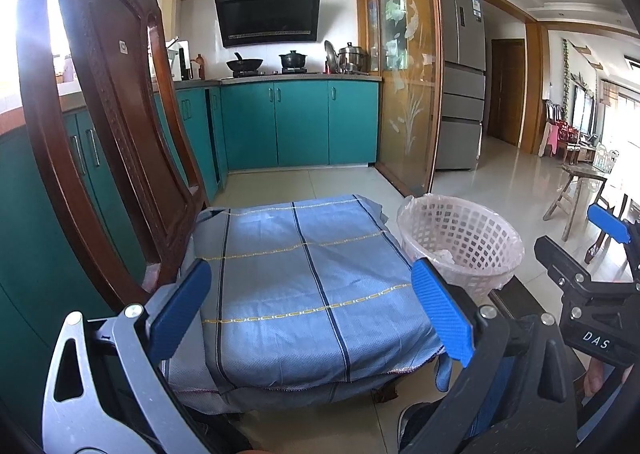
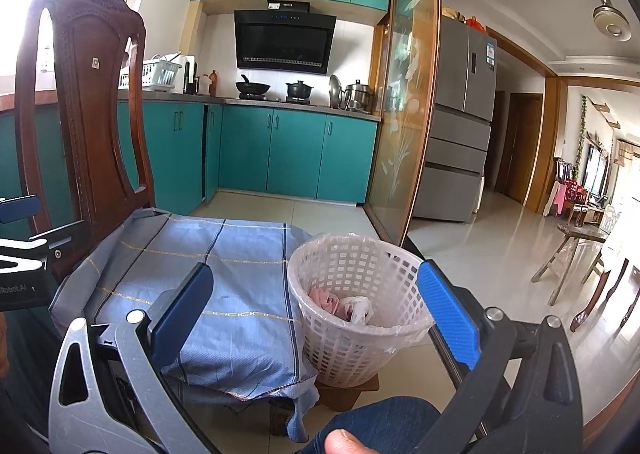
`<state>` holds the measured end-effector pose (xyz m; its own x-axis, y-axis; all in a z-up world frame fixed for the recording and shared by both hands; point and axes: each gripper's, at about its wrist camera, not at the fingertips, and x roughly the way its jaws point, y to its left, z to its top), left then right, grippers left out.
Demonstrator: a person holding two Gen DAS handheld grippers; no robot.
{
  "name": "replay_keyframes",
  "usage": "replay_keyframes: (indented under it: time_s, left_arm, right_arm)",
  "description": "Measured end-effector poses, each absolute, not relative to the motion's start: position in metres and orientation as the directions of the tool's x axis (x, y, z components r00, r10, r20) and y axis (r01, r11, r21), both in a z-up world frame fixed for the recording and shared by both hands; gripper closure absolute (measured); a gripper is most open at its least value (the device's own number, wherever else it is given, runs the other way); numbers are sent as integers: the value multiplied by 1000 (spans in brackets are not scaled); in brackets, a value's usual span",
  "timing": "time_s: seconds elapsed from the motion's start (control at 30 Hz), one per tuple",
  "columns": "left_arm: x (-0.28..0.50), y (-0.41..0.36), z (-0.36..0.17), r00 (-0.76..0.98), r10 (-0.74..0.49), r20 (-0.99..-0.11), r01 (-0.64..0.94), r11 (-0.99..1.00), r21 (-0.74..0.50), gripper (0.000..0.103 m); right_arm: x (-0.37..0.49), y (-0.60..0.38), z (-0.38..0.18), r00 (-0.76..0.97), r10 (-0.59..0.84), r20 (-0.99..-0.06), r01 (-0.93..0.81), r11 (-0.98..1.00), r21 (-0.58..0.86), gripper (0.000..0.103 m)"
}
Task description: Collect trash
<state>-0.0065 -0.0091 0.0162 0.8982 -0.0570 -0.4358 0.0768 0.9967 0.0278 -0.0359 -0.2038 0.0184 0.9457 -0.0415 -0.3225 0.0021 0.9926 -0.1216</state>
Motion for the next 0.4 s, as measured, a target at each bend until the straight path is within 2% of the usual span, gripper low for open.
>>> replay_keyframes:
  time_s: [0.4]
  left_arm:
    - [7, -11, 7, 882, -34, -469, 62, 997, 44, 3]
  right_arm:
    - [-28, -204, 14, 937, -44, -346, 1, 992, -122, 3]
